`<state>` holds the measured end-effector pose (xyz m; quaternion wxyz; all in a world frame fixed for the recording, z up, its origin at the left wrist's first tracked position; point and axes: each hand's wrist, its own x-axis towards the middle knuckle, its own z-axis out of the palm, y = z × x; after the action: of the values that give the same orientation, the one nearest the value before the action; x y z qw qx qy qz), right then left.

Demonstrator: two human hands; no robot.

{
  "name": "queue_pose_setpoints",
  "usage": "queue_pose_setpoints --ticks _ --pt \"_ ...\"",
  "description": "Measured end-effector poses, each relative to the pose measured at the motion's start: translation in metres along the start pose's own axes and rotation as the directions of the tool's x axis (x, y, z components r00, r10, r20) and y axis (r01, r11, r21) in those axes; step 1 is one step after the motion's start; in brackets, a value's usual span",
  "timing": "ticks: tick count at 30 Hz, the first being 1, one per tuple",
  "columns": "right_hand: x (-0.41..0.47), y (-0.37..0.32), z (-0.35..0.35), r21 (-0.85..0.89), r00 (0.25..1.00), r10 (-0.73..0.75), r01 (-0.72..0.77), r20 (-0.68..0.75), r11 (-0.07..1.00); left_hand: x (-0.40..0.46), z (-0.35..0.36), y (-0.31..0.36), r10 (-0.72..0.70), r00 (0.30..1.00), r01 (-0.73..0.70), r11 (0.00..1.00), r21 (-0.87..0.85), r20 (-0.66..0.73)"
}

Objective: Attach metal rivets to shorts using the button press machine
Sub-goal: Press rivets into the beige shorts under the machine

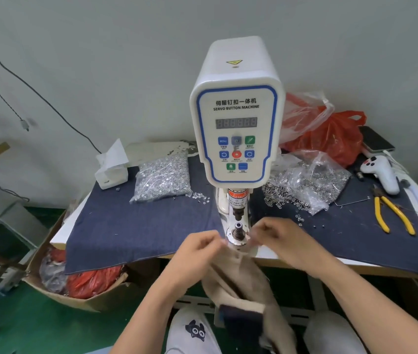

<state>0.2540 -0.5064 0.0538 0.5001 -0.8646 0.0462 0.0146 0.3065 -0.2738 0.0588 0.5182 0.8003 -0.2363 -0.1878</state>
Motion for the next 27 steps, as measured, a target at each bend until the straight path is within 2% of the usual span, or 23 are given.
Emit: queue_pose_setpoints --ticks 2,3,4,6,9,14,16,20,27 --pt "0.016 0.018 -0.019 -0.289 0.951 0.029 -0.123 -0.309 0.949 0.005 -0.007 0.000 -0.123 0.955 0.089 0.987 -0.137 -0.268" --pt "0.025 0.027 -0.028 -0.388 0.911 0.033 -0.208 -0.412 0.898 0.010 -0.013 0.000 -0.188 0.913 0.122 0.973 -0.196 -0.361" --pt "0.035 0.035 -0.036 -0.444 0.890 0.033 -0.259 -0.455 0.858 0.018 -0.021 -0.001 -0.216 0.887 0.148 0.970 -0.192 -0.408" --pt "0.054 0.044 -0.041 -0.508 0.896 0.046 -0.292 -0.442 0.811 0.038 -0.038 -0.006 -0.185 0.891 0.195 0.981 -0.019 -0.414" --pt "0.074 0.045 -0.034 -0.564 0.904 0.061 -0.316 -0.424 0.763 0.078 -0.049 -0.022 -0.172 0.888 0.289 0.930 0.227 -0.427" --pt "0.084 0.051 -0.027 -0.658 0.904 -0.005 -0.307 -0.427 0.688 0.122 -0.038 -0.048 -0.228 0.834 0.414 0.860 0.298 -0.502" --pt "0.083 0.052 -0.027 -0.664 0.901 -0.020 -0.305 -0.434 0.683 0.129 -0.033 -0.053 -0.209 0.830 0.418 0.846 0.330 -0.517" --pt "0.085 0.056 -0.029 -0.599 0.902 0.021 -0.303 -0.431 0.741 0.134 -0.027 -0.061 -0.162 0.809 0.413 0.841 0.350 -0.565" --pt "0.081 0.050 -0.032 -0.294 0.855 0.143 -0.322 -0.499 0.900 0.131 -0.029 -0.065 -0.171 0.775 0.395 0.883 0.255 -0.609"
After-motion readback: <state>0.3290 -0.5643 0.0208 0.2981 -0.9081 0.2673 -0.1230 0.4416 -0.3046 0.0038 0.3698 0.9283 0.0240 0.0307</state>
